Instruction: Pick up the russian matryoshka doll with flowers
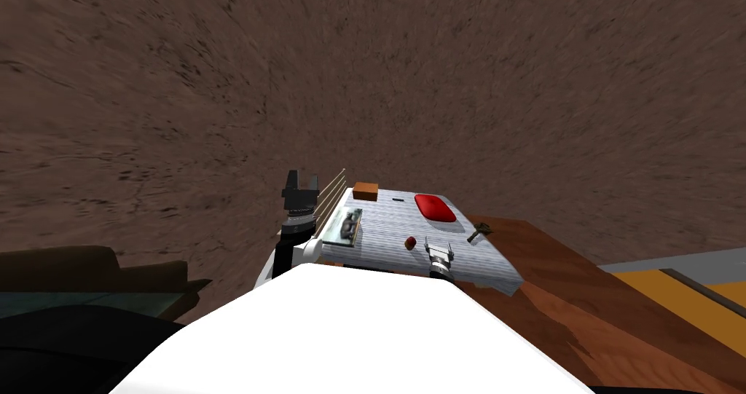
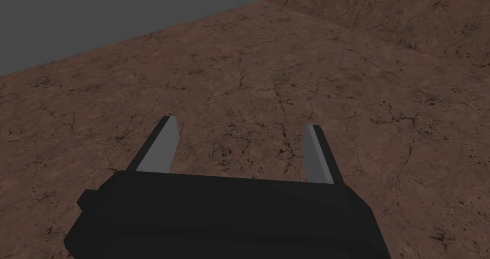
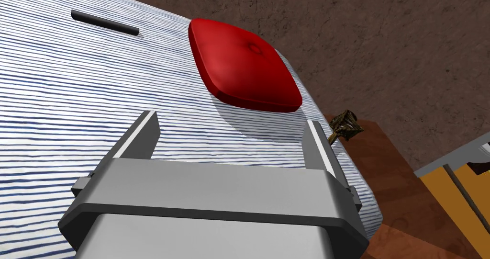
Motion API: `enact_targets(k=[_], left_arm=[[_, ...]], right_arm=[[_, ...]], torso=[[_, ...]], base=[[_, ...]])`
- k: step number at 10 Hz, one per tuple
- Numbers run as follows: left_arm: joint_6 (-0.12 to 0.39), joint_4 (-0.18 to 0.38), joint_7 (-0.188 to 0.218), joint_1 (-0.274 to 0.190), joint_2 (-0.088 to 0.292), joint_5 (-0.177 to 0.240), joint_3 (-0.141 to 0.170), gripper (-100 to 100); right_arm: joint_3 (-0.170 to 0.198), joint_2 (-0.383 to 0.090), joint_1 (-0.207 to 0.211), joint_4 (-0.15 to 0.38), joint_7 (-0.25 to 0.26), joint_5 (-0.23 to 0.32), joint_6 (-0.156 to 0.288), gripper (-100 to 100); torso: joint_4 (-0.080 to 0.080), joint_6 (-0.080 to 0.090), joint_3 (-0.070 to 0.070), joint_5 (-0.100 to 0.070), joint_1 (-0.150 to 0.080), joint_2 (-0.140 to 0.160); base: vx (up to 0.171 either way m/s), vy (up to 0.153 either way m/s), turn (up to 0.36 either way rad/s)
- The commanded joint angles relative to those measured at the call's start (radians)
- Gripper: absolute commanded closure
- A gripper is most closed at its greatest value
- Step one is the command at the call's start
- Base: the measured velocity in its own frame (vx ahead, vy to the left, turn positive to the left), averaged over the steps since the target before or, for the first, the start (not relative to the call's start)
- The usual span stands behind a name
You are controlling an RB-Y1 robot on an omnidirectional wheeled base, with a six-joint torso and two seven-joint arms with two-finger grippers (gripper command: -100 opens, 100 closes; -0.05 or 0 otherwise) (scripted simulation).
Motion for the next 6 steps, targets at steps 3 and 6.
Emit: enact_targets(k=[3, 6], left_arm=[[0.0, 0.0, 0.0, 0.0, 0.0, 0.0, 0.0, 0], [0.0, 0.0, 0.0, 0.0, 0.0, 0.0, 0.0, 0]], right_arm=[[-0.001, -0.01, -0.016, 0.092, -0.046, -0.091, 0.013, -100], [-0.001, -0.008, -0.044, 0.184, -0.089, -0.179, 0.035, -100]], torso=[[0.0, 0.0, 0.001, 0.0, 0.0, 0.001], [0.0, 0.0, 0.001, 0.0, -0.001, 0.001]], base=[[0.035, 0.031, 0.038], [0.035, 0.026, 0.044]])
